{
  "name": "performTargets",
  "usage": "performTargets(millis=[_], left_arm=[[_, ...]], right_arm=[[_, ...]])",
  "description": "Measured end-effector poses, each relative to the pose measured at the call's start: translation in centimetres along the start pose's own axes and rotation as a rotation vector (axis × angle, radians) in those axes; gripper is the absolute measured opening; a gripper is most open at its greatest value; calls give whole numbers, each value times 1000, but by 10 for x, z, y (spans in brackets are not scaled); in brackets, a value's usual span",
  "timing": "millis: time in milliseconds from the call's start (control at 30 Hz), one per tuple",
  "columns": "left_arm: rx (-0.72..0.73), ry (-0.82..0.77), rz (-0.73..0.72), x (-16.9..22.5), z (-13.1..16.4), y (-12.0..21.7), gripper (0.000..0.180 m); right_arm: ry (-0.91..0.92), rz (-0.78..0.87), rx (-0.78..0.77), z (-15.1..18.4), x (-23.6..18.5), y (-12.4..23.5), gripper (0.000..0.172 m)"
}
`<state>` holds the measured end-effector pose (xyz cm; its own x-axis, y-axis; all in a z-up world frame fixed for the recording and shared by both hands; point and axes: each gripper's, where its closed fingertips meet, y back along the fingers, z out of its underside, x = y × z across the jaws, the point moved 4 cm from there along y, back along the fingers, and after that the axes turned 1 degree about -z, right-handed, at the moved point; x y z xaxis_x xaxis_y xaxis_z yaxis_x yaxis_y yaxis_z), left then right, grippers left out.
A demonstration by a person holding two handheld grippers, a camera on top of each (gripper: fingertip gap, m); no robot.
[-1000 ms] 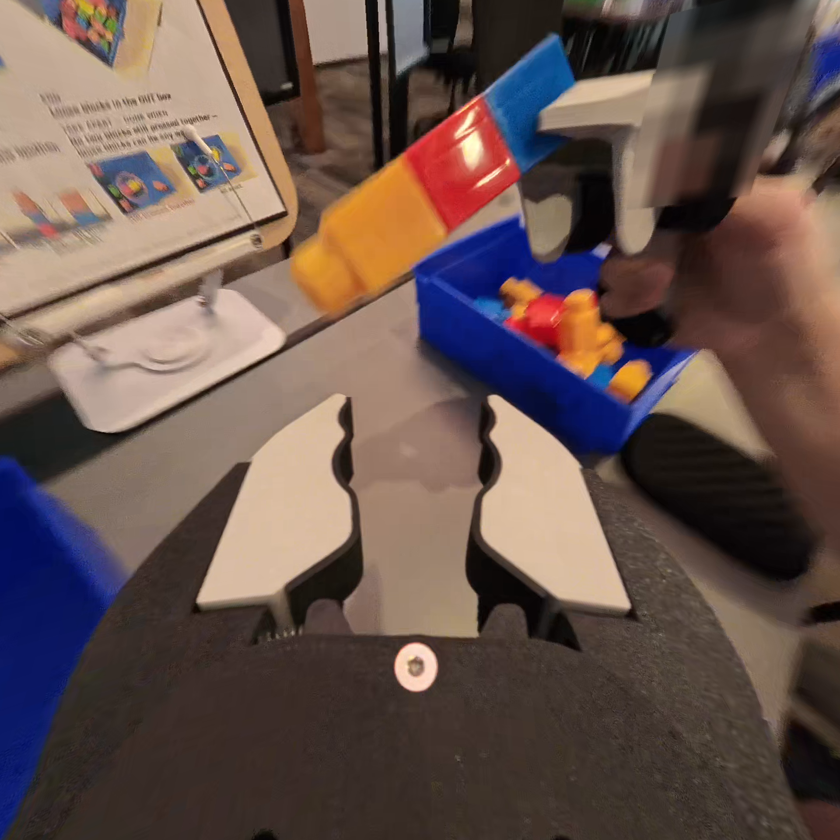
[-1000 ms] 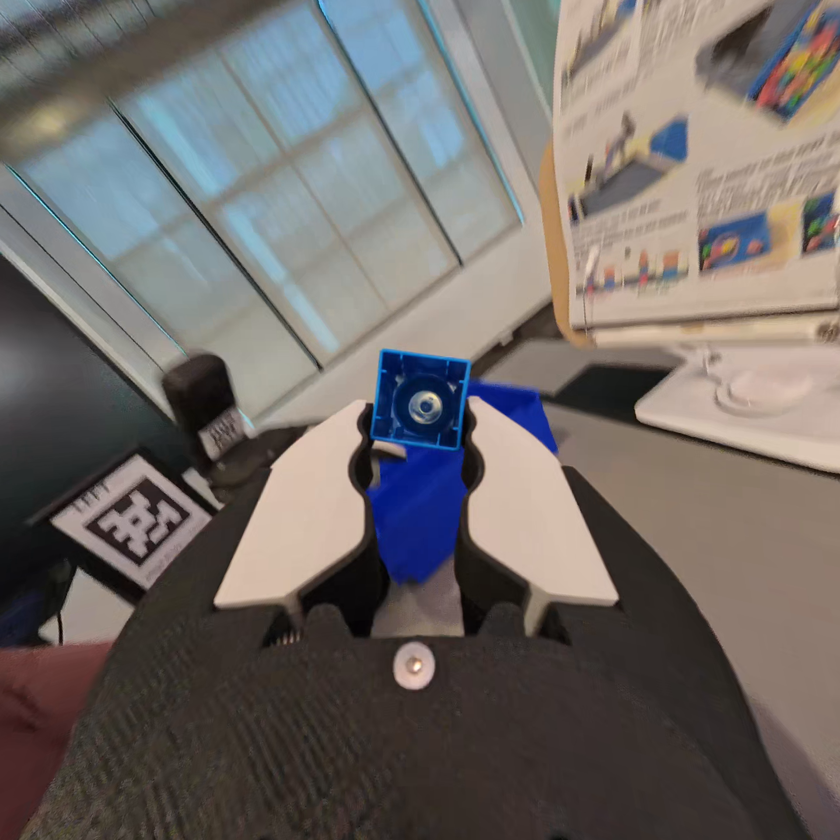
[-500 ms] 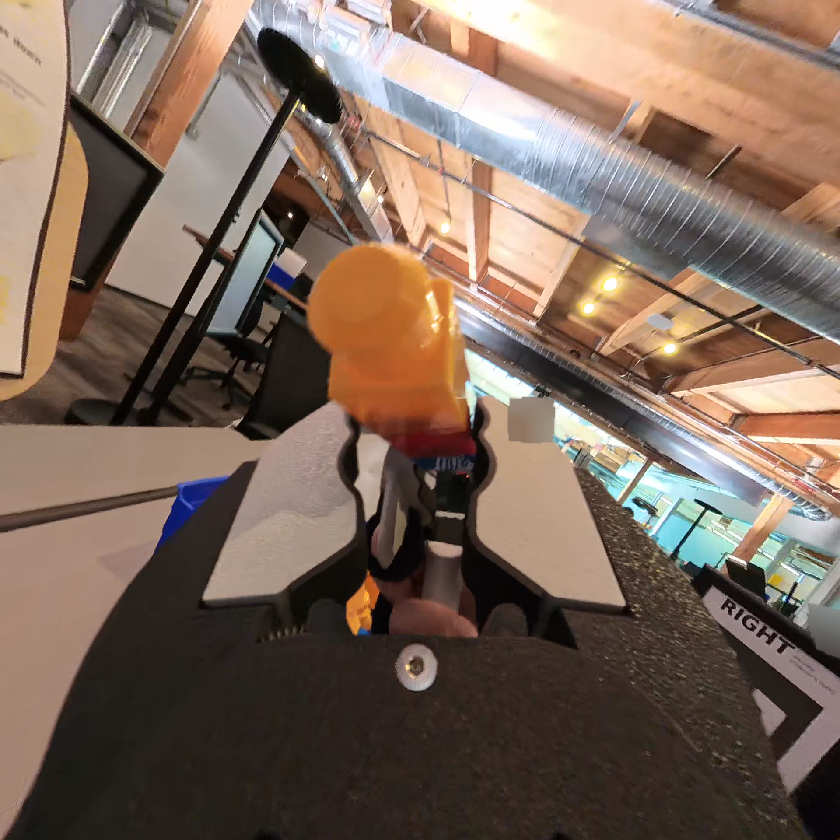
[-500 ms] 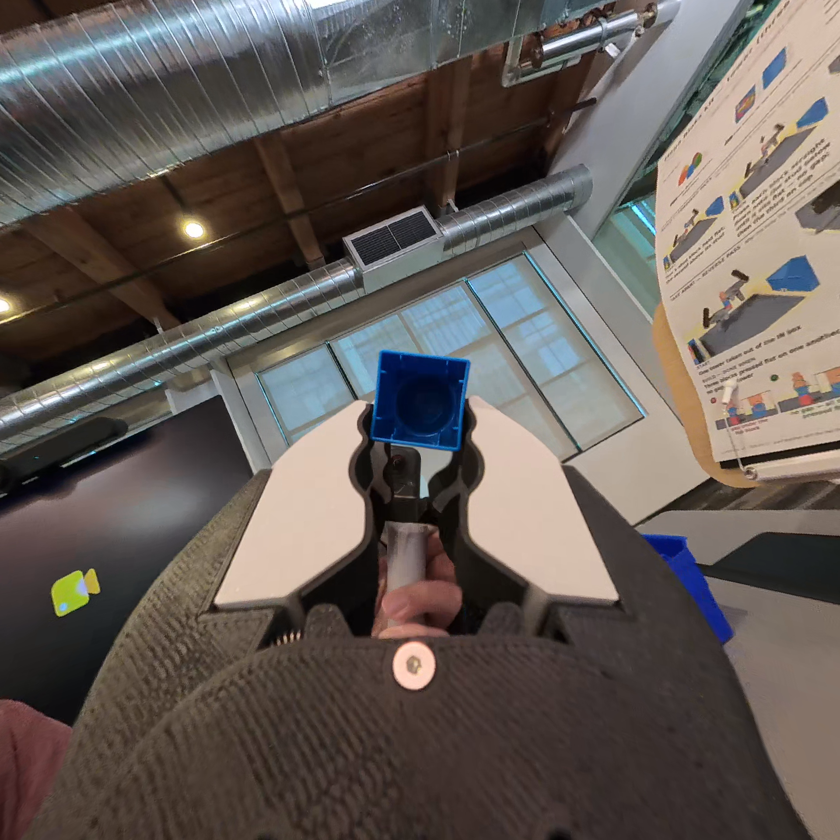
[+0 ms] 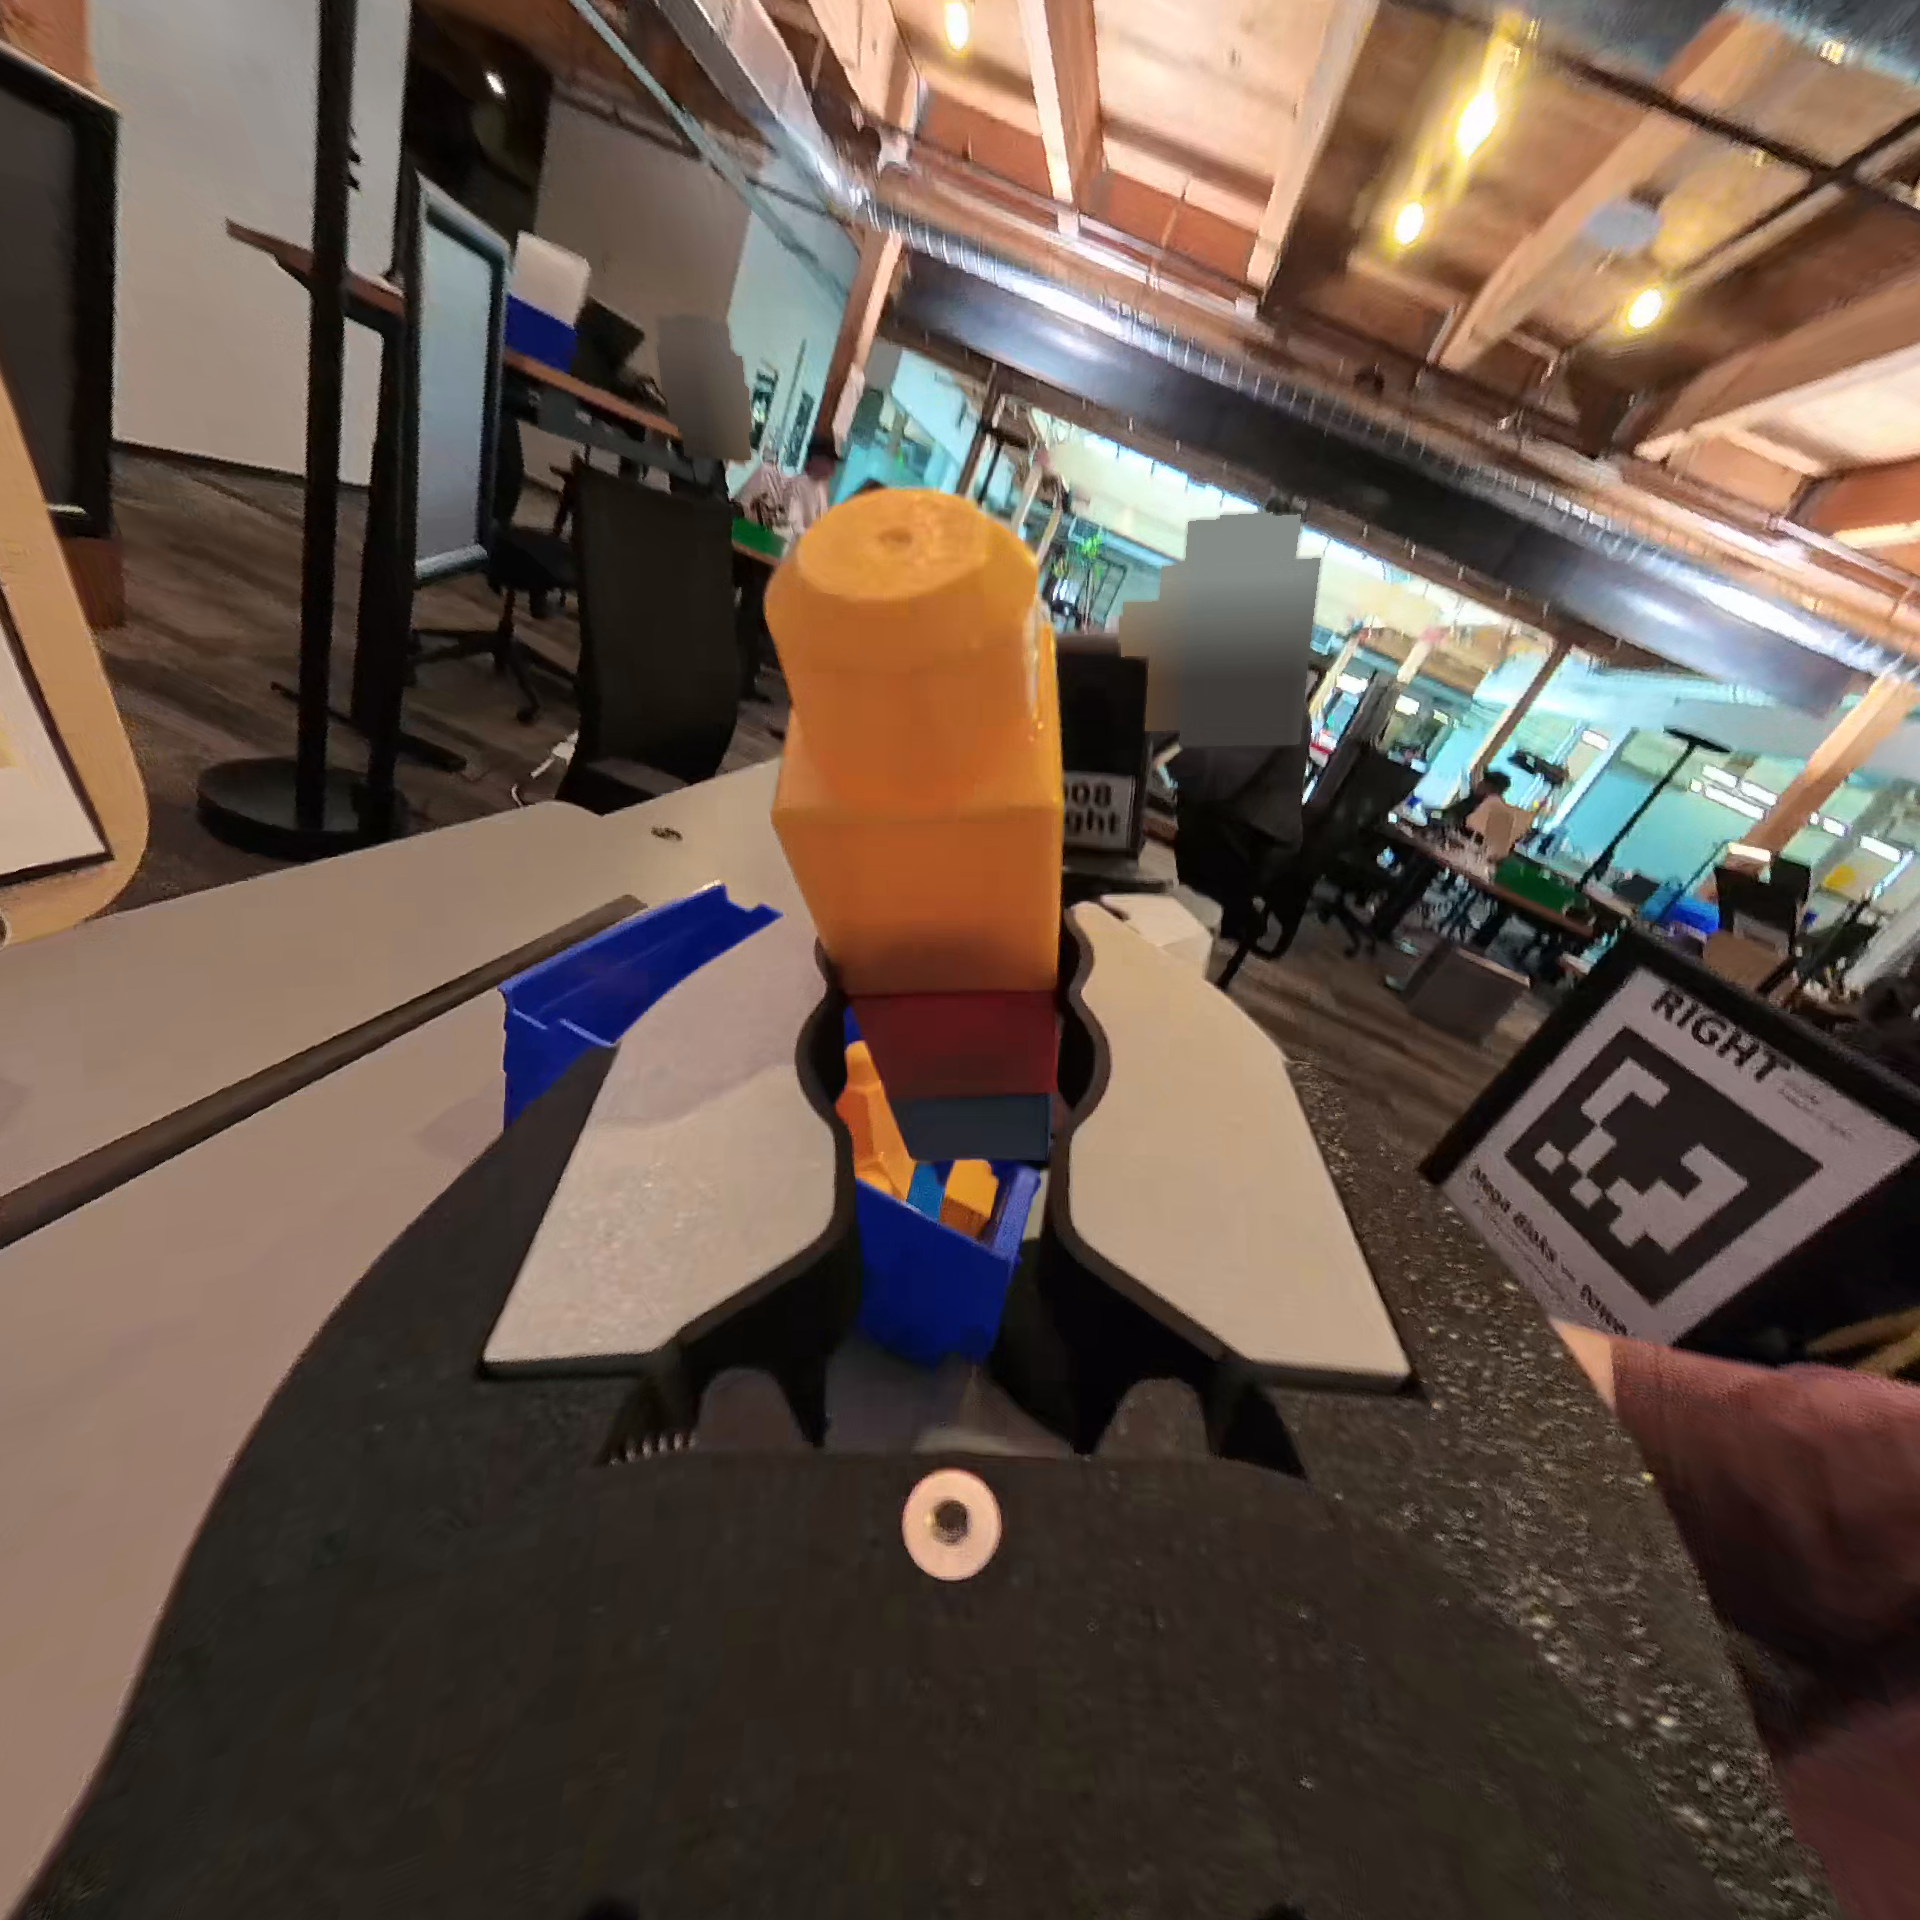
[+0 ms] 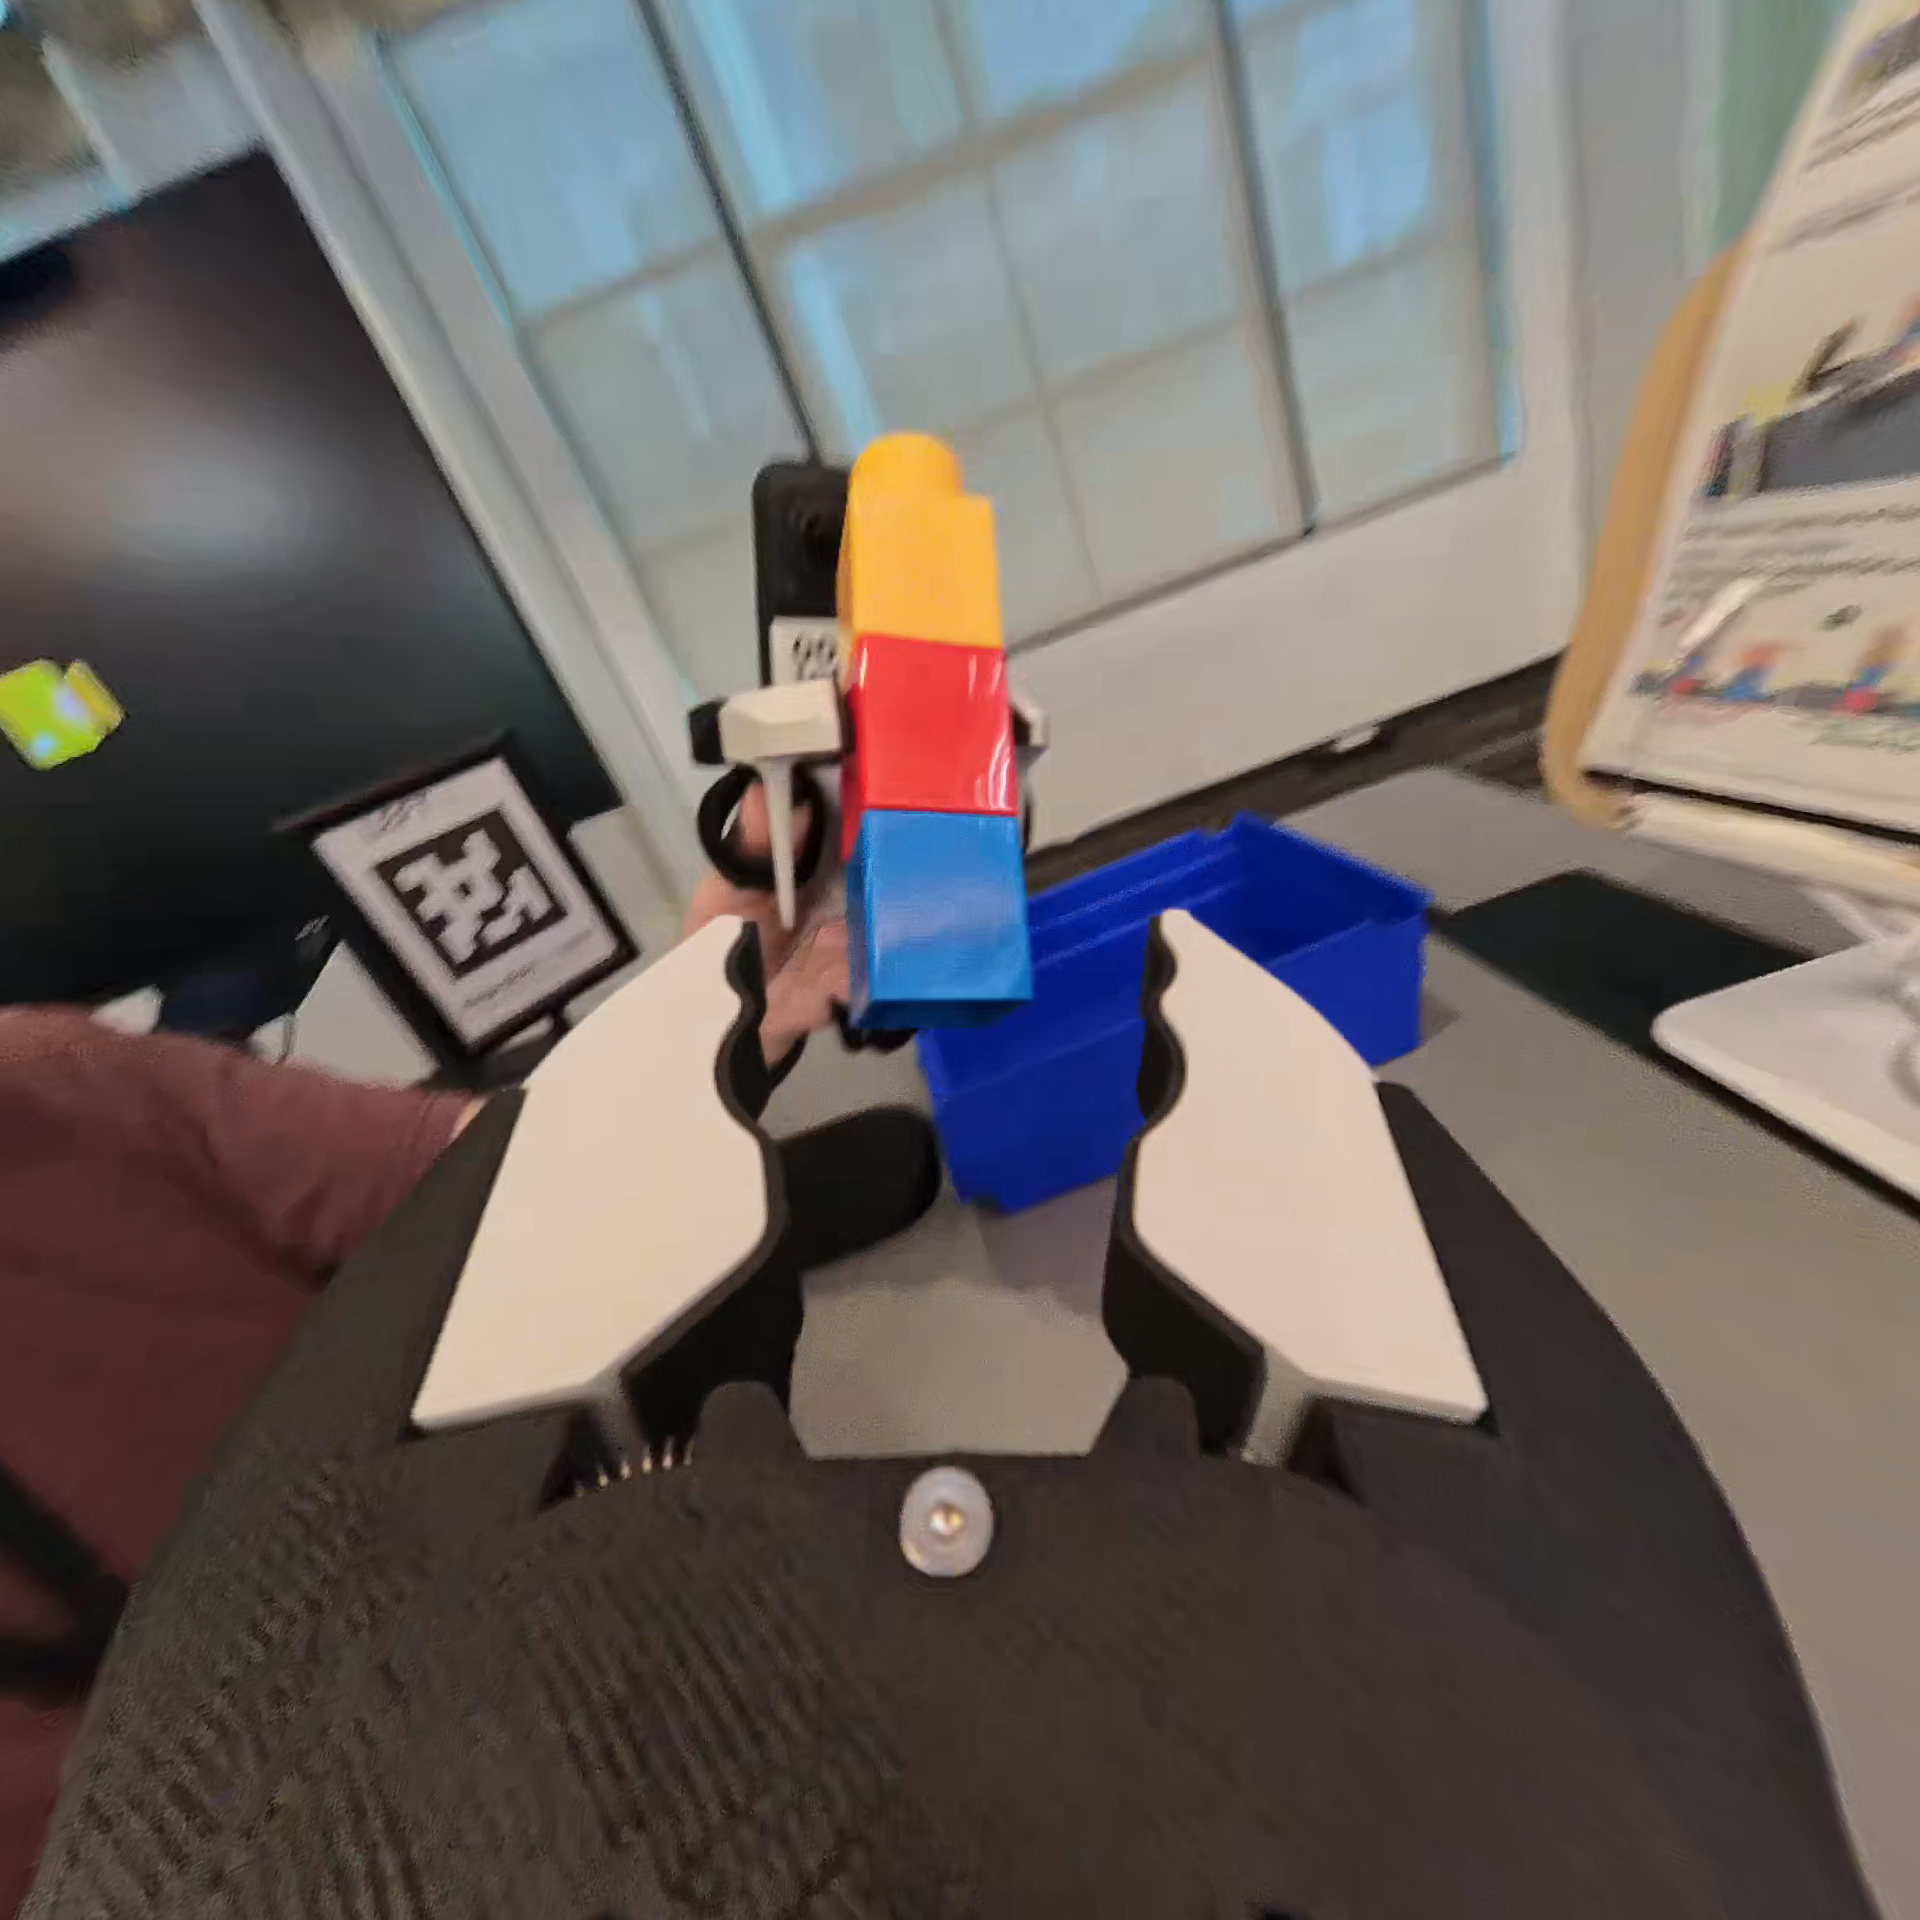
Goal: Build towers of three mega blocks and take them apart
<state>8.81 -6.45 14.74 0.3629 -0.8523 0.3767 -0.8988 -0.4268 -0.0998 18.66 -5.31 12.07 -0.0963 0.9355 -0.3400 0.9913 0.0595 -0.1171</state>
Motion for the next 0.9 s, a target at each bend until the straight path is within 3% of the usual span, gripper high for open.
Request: performTargets(millis=[167, 200, 233, 500, 700, 800, 833, 900], left_arm=[[-133, -35, 56, 12, 7, -5, 37], [-142, -52, 51, 13, 8, -6, 38], [-155, -68, 45, 13, 10, -8, 38], [-98, -77, 16, 13, 14, -14, 37], [-68, -36, 32, 12, 13, -17, 36], [178, 57, 67, 9, -21, 4, 35], [189, 68, 71, 6, -30, 11, 35], [22, -11, 14, -1, -24, 11, 35]], right_arm=[[-8, -39, -261, 16, -3, -17, 71], [5, -71, -273, 17, -5, -19, 61], [19, -107, -273, 18, -9, -20, 37], [84, -73, -115, 17, -6, -25, 36], [49, -89, -103, 20, -5, -26, 36], [63, -14, -257, 52, 3, -23, 36], [60, 20, -281, 60, 6, -17, 36], [58, 187, -252, 57, 21, 14, 36]])
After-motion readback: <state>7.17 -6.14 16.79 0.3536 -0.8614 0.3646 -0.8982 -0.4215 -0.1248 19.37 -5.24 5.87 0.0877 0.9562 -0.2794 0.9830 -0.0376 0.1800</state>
